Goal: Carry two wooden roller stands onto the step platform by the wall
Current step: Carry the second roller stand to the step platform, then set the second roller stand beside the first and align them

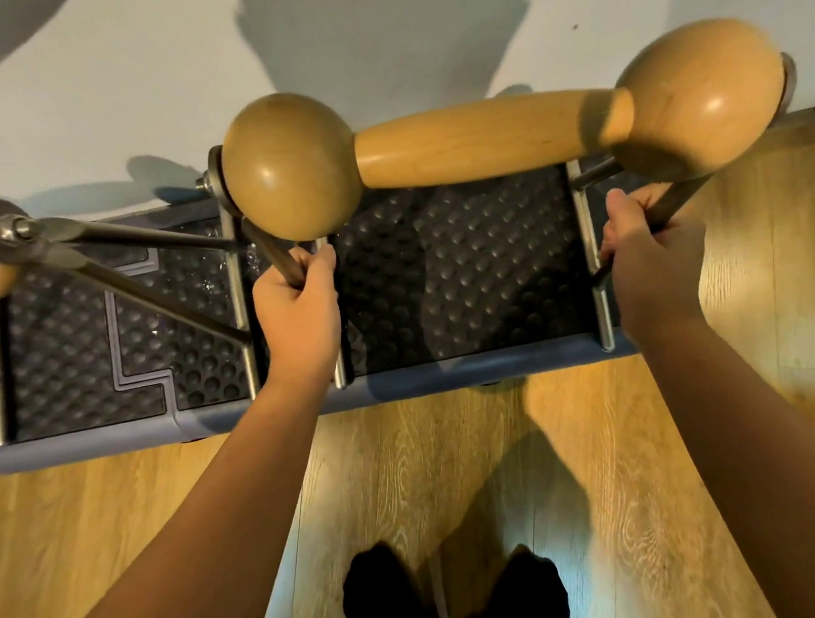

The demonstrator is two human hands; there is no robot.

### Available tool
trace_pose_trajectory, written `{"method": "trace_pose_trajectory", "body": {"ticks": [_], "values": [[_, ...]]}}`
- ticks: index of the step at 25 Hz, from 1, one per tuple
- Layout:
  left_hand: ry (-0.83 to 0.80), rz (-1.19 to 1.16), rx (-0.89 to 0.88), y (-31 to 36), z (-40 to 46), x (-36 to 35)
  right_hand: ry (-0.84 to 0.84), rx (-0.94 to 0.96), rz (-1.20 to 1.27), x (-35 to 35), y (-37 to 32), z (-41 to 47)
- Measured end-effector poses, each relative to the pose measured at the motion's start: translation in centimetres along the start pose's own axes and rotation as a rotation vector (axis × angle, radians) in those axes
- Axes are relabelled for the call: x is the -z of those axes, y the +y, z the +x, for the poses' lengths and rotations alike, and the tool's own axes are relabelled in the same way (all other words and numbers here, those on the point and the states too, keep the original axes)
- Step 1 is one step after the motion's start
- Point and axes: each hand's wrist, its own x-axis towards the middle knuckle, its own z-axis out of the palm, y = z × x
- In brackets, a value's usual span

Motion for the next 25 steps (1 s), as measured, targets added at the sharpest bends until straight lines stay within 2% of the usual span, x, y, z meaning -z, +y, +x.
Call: {"method": "trace_pose_trajectory", "body": {"ticks": [3,5,9,14,18,22,25], "values": [[-0.009,0.105,0.036,0.8,-0.6,0.4,-0.043,-0.005,-0.124,0.8,-0.4,-0.4],[-0.024,0.163,0.065,1.7,-1.1,0.9,-0.084,-0.077,-0.199,1.3,-0.9,-1.0],[-0.162,0.332,0.143,4.1,-2.4,2.7,-0.249,-0.288,-0.350,2.6,-3.8,-2.1],[-0.234,0.477,0.166,8.5,-4.0,6.4,-0.441,-0.397,-0.548,4.7,-9.7,-4.3],[-0.310,0.559,0.161,13.4,-6.5,9.2,-0.587,-0.370,-0.680,4.4,-16.1,-7.9],[-0.329,0.559,0.114,20.7,-9.1,12.3,-0.687,-0.322,-0.581,4.1,-24.2,-11.6],[-0.327,0.539,0.033,27.5,-11.0,14.5,-0.739,-0.184,-0.606,5.0,-30.6,-13.4]]}}
